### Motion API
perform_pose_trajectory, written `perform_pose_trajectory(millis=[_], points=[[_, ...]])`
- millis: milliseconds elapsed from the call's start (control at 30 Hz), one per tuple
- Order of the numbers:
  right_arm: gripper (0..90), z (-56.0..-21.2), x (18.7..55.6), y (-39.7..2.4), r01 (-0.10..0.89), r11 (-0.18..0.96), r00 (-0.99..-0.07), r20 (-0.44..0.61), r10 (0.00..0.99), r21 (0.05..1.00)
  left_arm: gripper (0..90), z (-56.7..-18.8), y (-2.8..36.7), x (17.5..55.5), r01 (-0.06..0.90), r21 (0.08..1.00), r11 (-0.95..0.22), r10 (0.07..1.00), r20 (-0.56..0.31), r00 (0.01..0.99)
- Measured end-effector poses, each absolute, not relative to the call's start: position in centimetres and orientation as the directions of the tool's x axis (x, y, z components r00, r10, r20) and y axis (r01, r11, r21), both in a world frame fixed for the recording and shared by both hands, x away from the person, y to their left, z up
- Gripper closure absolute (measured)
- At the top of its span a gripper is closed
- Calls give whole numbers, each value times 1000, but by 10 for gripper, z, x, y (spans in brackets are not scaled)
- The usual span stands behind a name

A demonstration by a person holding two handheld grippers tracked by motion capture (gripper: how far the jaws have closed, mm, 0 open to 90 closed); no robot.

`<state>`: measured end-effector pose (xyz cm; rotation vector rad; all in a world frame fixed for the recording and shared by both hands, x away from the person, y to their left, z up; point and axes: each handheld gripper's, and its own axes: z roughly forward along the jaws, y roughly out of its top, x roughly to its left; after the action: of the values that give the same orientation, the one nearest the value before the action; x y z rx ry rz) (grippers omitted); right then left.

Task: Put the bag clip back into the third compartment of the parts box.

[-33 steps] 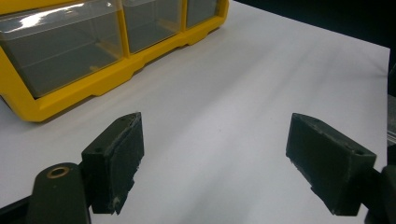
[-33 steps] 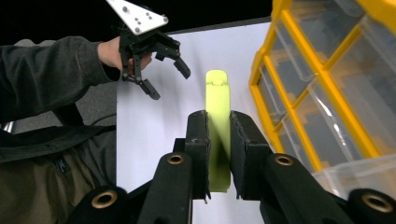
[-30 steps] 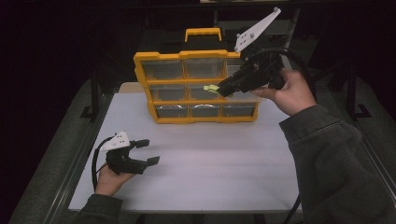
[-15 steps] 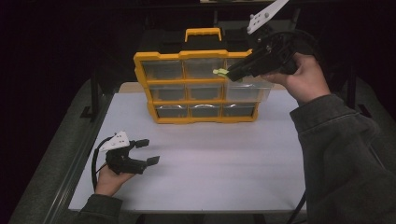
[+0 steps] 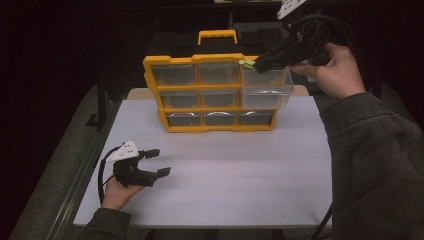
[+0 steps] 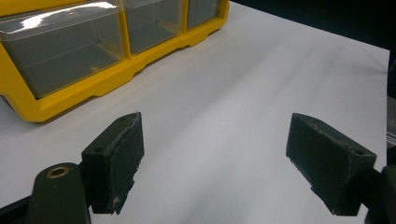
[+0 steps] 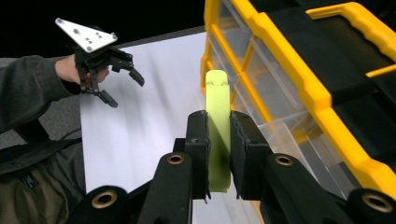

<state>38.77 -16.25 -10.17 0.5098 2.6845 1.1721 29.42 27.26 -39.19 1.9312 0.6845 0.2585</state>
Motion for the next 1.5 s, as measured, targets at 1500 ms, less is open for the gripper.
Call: perform_pose_trajectory(millis=[1500], points=[[768,-128,418,-211,361,583,-862,22,507,727,189,-392,272,294,350,888,-297,564,-133,815]])
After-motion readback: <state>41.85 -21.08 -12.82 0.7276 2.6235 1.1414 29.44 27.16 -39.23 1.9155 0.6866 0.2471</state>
